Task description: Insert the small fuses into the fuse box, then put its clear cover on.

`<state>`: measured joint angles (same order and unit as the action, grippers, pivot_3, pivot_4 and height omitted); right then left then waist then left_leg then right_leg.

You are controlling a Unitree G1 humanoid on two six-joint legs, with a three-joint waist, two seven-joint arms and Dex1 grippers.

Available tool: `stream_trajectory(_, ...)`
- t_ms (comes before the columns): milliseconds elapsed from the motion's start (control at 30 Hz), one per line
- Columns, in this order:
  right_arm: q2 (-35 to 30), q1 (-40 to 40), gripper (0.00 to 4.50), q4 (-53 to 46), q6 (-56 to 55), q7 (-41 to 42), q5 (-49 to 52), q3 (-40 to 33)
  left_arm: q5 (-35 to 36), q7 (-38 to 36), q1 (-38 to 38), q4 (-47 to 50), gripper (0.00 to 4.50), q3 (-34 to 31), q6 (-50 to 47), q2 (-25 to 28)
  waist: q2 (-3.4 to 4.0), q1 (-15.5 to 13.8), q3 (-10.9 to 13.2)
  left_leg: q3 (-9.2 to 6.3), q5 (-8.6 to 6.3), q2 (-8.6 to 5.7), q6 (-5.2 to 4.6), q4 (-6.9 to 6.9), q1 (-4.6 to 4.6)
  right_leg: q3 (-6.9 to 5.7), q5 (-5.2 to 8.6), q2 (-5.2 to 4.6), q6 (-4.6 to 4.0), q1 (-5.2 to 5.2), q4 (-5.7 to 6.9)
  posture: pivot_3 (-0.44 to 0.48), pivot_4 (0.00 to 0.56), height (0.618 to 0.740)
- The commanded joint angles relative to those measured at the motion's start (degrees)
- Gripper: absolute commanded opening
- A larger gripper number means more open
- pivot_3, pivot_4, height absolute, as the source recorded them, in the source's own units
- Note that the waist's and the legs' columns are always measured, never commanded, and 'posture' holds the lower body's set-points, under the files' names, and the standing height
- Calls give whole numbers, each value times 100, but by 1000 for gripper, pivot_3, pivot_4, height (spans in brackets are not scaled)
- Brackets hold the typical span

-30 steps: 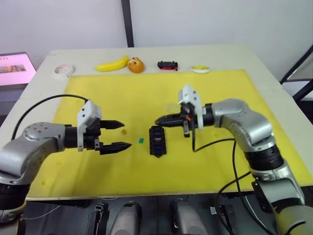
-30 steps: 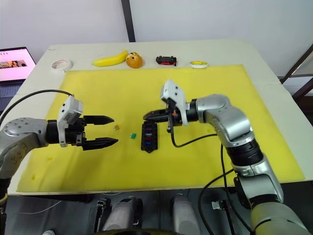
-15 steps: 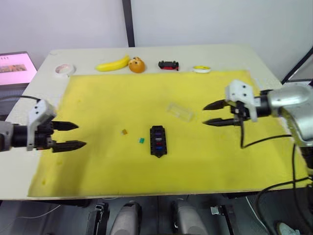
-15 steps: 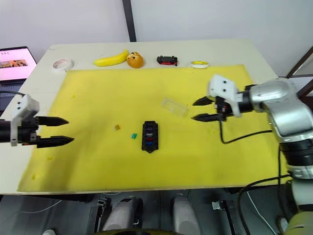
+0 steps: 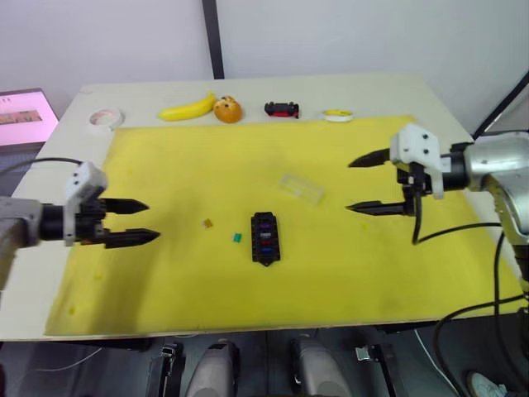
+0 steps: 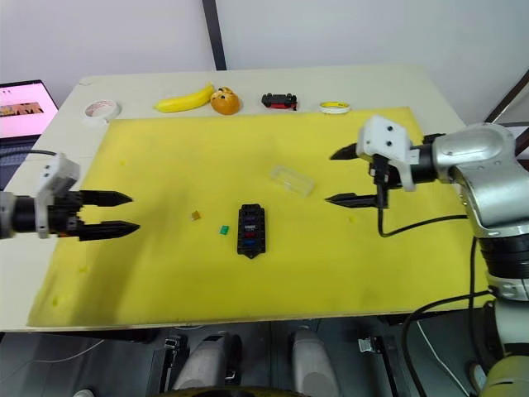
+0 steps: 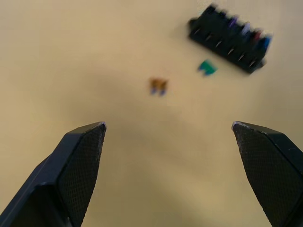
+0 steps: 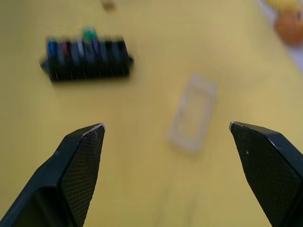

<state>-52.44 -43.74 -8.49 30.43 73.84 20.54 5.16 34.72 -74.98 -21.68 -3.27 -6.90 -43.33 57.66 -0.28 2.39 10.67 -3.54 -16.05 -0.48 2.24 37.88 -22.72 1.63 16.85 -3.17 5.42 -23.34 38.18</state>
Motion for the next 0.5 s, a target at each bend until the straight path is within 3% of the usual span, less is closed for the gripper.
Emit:
stream_trajectory(33, 389, -398, 4461, -627, 463, -300, 237, 177, 376, 26, -478, -74, 4500, 235, -937, -164, 0, 1, 0, -3, 0, 0, 0, 2, -1, -1, 0, 1, 0, -1, 2, 0, 150, 740)
stream_trajectory(267, 1116, -865, 4461, -1145, 1533, -1042, 264, 694, 411, 14, -1719, -1424, 4500, 735, -2316, -629, -2, -16, -1, -11, 0, -7, 0, 15, -18, -8, 0, 2, 0, -11, 10, 0, 150, 740)
stream_trajectory(500, 1364, -1111, 4461, -1542, 2635, -1381, 581, 929, 149, -229, -2369, -2378, 4500, 1328, -2848, -841, -4, 8, -2, -17, 3, -9, 4, 26, -56, -12, 0, 2, 0, -52, 25, 0, 150, 740)
